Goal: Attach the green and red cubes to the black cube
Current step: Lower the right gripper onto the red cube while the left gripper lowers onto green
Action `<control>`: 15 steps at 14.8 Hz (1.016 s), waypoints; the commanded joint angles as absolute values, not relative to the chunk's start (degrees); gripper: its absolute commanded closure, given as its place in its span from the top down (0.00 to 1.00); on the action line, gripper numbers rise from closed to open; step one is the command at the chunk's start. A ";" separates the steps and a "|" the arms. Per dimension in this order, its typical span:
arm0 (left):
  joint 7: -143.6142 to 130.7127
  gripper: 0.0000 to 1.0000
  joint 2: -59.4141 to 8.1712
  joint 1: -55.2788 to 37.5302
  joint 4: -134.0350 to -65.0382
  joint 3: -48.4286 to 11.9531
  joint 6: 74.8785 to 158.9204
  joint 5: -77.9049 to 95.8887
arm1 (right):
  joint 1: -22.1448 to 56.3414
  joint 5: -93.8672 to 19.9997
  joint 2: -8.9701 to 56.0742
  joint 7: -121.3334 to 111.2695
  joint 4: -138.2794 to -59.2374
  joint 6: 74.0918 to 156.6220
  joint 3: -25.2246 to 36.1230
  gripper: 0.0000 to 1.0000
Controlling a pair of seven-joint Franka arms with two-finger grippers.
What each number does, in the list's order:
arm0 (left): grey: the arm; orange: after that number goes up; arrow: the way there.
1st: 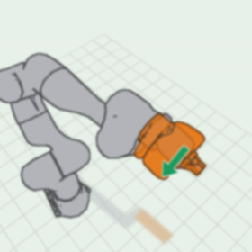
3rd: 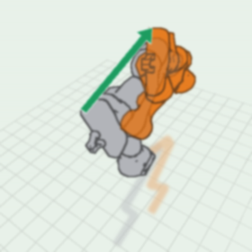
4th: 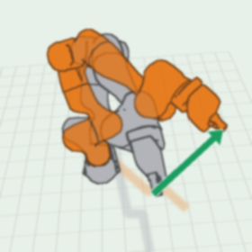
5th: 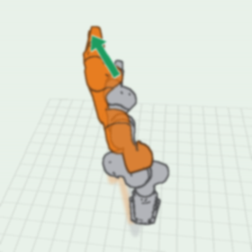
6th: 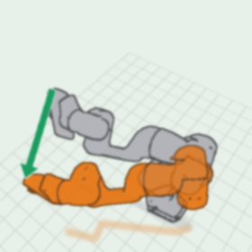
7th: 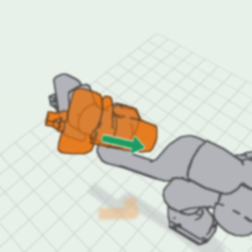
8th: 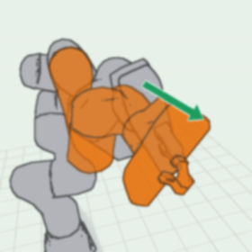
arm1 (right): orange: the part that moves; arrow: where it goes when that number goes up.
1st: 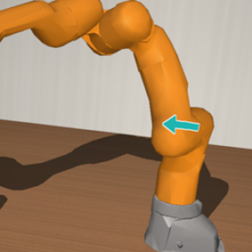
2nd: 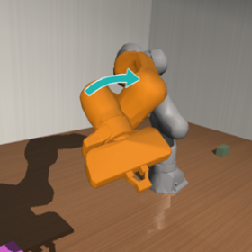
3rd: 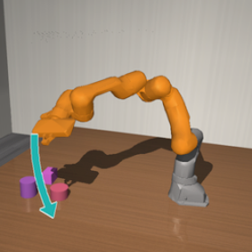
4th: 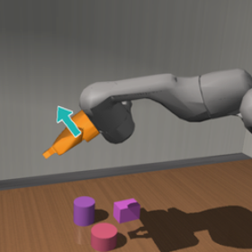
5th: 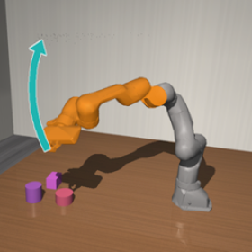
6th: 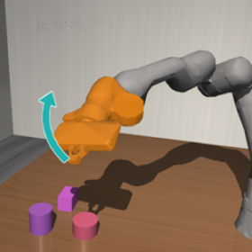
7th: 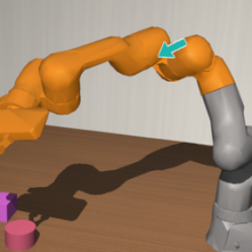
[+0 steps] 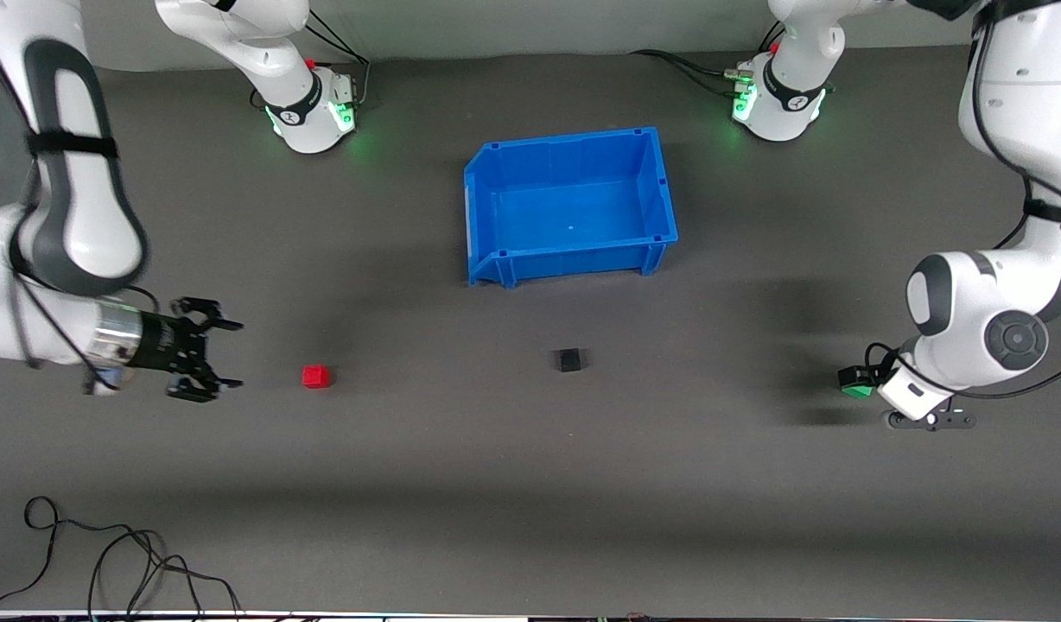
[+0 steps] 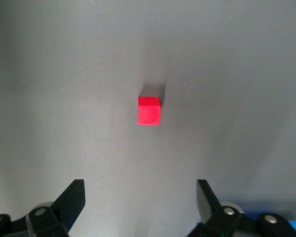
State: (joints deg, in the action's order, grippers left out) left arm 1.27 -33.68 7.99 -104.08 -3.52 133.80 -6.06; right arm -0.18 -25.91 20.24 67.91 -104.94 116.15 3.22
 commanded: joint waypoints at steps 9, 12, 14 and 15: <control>3.16 0.80 -39.11 7.65 -100.02 -3.34 135.44 -6.24 | 1.40 -39.37 32.51 56.42 -109.60 130.69 3.34 1.00; 3.16 0.72 -39.11 7.65 -100.02 -3.34 135.62 -6.24 | 2.11 -40.87 33.40 56.42 -109.60 130.96 3.25 1.00; 3.16 0.63 -39.11 7.65 -99.93 -3.34 135.62 -6.24 | 2.11 -40.87 33.66 56.25 -109.60 131.04 3.25 0.73; 3.16 0.60 -39.11 7.65 -99.93 -3.43 135.62 -6.24 | 2.02 -40.96 33.66 55.64 -109.60 131.04 3.25 0.52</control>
